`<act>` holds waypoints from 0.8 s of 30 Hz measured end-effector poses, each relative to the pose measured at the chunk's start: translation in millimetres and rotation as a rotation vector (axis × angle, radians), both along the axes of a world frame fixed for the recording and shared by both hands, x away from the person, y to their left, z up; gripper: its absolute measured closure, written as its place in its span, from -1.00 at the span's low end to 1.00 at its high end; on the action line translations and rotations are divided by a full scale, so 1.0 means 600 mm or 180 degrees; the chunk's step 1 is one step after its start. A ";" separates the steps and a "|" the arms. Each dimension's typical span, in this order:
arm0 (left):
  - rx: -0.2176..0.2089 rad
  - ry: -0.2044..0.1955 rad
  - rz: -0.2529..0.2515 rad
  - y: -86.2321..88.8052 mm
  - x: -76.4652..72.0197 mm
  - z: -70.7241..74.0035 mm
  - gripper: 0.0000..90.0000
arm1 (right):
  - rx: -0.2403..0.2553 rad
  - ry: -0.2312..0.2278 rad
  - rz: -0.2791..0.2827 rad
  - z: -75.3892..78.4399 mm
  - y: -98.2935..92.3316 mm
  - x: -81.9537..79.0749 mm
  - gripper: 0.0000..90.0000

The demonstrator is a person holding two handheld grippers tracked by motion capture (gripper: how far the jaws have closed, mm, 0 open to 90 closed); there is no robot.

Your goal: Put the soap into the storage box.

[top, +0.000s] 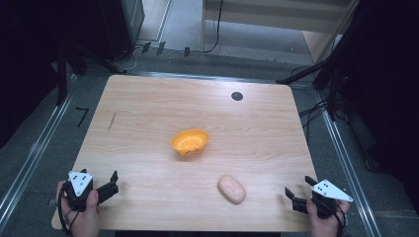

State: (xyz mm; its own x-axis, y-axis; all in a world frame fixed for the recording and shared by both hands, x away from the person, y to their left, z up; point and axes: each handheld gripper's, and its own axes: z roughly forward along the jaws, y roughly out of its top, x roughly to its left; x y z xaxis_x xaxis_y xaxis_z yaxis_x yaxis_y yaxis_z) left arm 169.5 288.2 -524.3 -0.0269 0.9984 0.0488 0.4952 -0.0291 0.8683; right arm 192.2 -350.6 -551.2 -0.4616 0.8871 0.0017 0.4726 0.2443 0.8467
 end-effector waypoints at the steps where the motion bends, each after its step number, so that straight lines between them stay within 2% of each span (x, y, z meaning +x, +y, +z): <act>1: -0.0037 0.0001 -0.0006 0.001 0.000 0.000 -0.84 | 0.0005 0.0022 0.0005 0.000 0.000 0.000 -0.72; 3: -0.0115 -0.0012 0.0023 0.005 -0.001 0.000 -0.84 | 0.0003 0.0046 0.0044 0.000 0.001 0.001 -0.72; 7: -0.0077 0.0005 0.0021 0.004 -0.001 0.000 -0.84 | -0.0019 0.0030 0.0033 0.000 0.001 0.002 -0.72; 9: -0.0059 -0.0010 0.0012 0.002 0.000 0.000 -0.84 | -0.0032 0.0084 0.0054 0.000 0.002 0.004 -0.72; 13: -0.0061 0.0058 0.0037 0.002 0.004 -0.001 -0.83 | -0.0085 0.0205 0.0081 0.000 0.005 0.008 -0.71; 14: -0.0050 0.0116 0.0021 0.001 0.006 -0.001 -0.83 | -0.0131 0.0254 0.0094 0.003 0.010 0.011 -0.71; 15: -0.0050 0.0116 0.0021 0.001 0.006 -0.001 -0.83 | -0.0131 0.0254 0.0094 0.003 0.010 0.011 -0.71; 18: -0.0046 0.0103 0.0003 0.001 0.006 -0.001 -0.83 | -0.0279 0.0309 0.0130 0.016 0.026 0.014 -0.71; 24: -0.0027 0.0127 -0.0044 -0.001 0.007 -0.001 -0.83 | -0.0328 0.0408 0.0187 0.033 0.047 0.019 -0.71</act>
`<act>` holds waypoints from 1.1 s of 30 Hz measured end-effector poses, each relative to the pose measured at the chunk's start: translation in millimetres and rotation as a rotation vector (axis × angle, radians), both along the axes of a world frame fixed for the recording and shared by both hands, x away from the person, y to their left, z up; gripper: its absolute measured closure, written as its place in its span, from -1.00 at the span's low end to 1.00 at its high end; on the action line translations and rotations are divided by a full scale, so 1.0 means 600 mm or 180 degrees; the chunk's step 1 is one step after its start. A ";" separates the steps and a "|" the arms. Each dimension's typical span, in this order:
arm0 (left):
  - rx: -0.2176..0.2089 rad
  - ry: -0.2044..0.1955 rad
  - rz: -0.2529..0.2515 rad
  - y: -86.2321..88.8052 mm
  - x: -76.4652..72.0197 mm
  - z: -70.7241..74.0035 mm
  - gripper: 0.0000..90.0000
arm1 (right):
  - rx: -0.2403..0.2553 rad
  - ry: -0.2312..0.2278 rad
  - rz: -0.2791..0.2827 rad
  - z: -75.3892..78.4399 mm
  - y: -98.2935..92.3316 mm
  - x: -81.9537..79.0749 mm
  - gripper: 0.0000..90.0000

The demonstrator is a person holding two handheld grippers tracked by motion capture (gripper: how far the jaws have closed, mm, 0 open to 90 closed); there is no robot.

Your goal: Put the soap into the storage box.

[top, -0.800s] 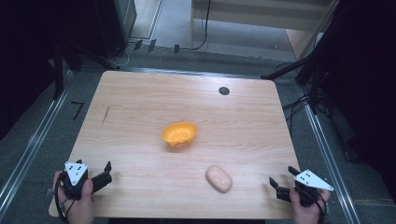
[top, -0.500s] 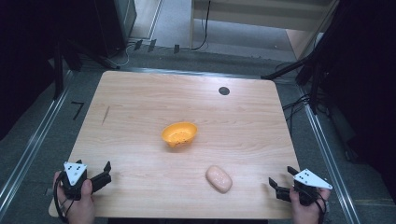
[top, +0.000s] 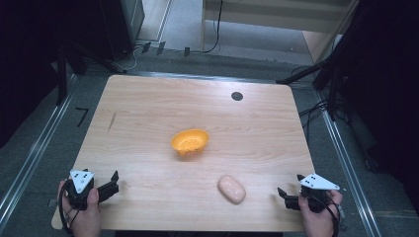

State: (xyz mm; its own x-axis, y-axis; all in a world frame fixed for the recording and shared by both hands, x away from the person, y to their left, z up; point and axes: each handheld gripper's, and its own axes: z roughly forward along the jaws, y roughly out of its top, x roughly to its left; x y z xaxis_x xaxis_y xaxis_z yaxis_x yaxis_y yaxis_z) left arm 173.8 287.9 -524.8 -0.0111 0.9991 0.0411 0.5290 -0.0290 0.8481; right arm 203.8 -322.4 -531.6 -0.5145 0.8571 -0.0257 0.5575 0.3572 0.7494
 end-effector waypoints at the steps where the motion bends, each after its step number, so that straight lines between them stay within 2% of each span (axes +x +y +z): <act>1: 0.0011 0.0010 -0.0011 -0.001 0.000 0.000 -0.83 | 0.0010 0.0015 0.0013 0.002 0.002 0.001 -0.71; 7: 0.0022 0.0013 -0.0013 -0.002 0.001 0.000 -0.83 | 0.0005 0.0137 0.0058 0.009 0.018 0.006 -0.70; 13: 0.0029 0.0015 -0.0019 -0.002 0.001 0.000 -0.83 | 0.0009 0.0191 0.0122 0.012 0.032 0.012 -0.70; 19: 0.0039 0.0033 -0.0004 -0.003 0.002 0.000 -0.83 | -0.0117 0.0288 0.0249 0.016 0.062 0.017 -0.70; 27: 0.0043 0.0042 -0.0002 -0.003 0.002 0.000 -0.83 | -0.0143 0.0365 0.0360 0.018 0.084 0.020 -0.70; 33: 0.0118 0.0061 0.0027 -0.006 0.003 -0.001 -0.83 | -0.0180 0.0450 0.0496 0.019 0.111 0.020 -0.70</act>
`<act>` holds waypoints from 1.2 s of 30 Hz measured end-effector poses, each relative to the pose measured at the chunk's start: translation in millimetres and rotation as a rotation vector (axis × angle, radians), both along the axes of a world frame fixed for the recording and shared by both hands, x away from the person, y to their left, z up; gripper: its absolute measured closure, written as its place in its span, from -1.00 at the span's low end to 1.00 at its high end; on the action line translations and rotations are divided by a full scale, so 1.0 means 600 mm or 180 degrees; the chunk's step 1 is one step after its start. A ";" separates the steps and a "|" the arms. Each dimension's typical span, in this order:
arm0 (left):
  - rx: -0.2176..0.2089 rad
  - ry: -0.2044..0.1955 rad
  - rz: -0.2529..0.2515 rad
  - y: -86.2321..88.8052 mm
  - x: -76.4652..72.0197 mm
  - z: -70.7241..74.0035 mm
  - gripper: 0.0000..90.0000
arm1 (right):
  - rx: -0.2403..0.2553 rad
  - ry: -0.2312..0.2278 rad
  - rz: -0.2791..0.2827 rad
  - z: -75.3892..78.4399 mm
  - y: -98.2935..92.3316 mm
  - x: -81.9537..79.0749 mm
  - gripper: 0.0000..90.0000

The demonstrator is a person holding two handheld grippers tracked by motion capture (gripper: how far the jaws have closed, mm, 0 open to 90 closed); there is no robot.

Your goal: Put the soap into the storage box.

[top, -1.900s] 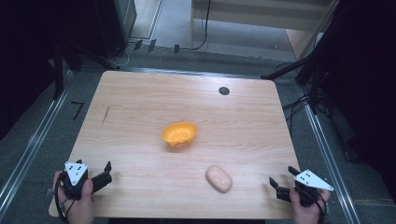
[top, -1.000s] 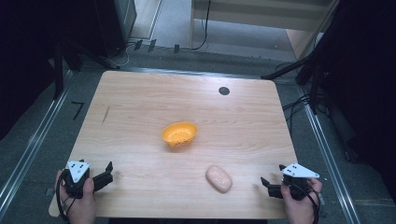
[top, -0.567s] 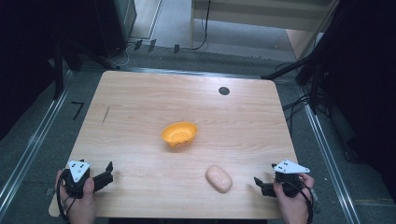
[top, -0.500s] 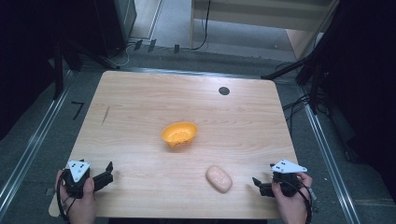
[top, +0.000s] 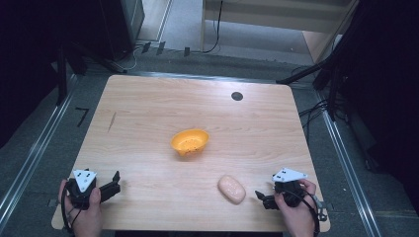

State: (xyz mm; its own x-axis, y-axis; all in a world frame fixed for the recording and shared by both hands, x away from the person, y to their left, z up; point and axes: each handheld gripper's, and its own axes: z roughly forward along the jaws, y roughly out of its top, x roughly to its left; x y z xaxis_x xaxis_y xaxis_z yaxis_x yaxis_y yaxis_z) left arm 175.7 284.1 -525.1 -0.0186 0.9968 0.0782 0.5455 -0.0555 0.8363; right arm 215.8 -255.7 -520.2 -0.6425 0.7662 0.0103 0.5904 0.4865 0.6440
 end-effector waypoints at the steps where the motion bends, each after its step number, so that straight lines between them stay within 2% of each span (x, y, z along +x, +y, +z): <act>1: 0.0000 0.0000 0.0000 0.000 0.000 0.000 -0.83 | 0.0000 0.0000 0.0000 0.000 0.000 0.000 -0.70; 9: -0.0013 -0.0004 0.0025 0.000 0.000 0.000 -0.83 | 0.0010 0.0056 0.0151 0.000 0.033 0.002 -0.70; 15: -0.0016 -0.0003 0.0023 0.000 0.001 0.000 -0.83 | -0.0045 0.0092 0.0259 0.000 0.054 0.003 -0.70; 21: 0.0012 0.0007 0.0014 -0.001 0.001 0.000 -0.83 | -0.0004 0.0145 0.0298 0.002 0.068 0.003 -0.70; 29: 0.0013 0.0012 0.0013 -0.001 0.001 0.000 -0.83 | 0.0047 0.0157 0.0353 0.009 0.084 -0.002 -0.70; 30: 0.0023 0.0019 0.0013 -0.002 0.001 0.000 -0.83 | 0.0055 0.0128 0.0400 0.011 0.087 -0.001 -0.70; 36: 0.0027 0.0010 0.0008 -0.003 0.001 -0.001 -0.83 | 0.0081 0.0152 0.0396 0.012 0.098 -0.002 -0.70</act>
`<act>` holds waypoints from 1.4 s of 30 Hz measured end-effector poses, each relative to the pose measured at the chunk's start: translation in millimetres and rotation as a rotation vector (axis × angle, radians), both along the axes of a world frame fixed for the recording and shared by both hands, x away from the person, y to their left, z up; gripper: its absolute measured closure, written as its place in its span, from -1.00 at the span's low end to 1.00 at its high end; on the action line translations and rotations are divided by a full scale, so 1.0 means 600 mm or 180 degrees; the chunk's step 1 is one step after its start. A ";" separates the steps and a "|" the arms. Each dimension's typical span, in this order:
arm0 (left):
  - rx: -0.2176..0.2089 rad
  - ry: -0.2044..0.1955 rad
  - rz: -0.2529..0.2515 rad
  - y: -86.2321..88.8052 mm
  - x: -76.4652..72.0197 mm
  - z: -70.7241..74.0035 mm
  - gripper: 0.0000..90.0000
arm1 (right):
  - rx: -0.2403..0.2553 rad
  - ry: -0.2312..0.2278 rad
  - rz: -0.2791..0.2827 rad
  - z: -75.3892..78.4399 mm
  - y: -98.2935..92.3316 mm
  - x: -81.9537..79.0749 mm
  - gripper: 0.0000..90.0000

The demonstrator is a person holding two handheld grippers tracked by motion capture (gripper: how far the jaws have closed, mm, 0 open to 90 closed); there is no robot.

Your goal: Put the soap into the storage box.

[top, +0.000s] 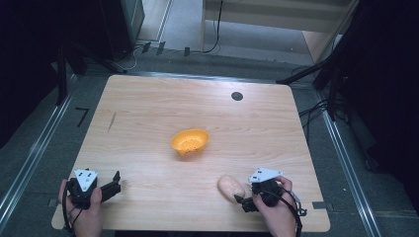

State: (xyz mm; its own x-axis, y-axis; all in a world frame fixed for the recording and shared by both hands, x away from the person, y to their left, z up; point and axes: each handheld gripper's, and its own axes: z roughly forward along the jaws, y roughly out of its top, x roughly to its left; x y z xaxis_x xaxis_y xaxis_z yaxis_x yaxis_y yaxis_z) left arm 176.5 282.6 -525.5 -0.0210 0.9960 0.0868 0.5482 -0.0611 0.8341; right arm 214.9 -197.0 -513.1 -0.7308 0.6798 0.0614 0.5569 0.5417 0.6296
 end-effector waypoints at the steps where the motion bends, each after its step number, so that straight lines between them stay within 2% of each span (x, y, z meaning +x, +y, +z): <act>1: -0.0003 0.0002 0.0001 0.000 0.000 0.000 -0.83 | -0.0002 -0.0001 0.0008 -0.001 0.004 0.001 -0.70; 18: 0.0005 0.0007 0.0002 0.000 0.001 0.000 -0.83 | -0.0035 0.0116 0.0022 -0.016 0.040 0.003 -0.70; 25: 0.0006 0.0007 0.0002 -0.001 0.001 0.000 -0.83 | -0.0023 0.0150 -0.0016 -0.023 0.050 0.006 -0.59; 30: 0.0016 0.0013 -0.0001 -0.001 0.001 0.000 -0.83 | -0.0092 0.0127 -0.0031 -0.026 0.057 0.005 -0.50; 35: 0.0014 0.0011 -0.0003 -0.001 0.001 0.000 -0.83 | -0.0152 0.0018 -0.0036 -0.027 0.062 0.004 -0.41; 42: 0.0013 0.0008 -0.0013 -0.001 0.000 0.000 -0.83 | -0.0112 -0.0035 -0.0004 -0.028 0.065 0.005 -0.30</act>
State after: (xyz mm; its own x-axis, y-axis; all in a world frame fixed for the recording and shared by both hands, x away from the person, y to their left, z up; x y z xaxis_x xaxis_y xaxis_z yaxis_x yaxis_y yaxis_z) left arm 176.7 282.0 -525.6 -0.0166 0.9957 0.0910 0.5501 -0.0669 0.8324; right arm 217.6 -158.0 -529.7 -0.7304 0.6824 0.0293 0.5507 0.5630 0.6163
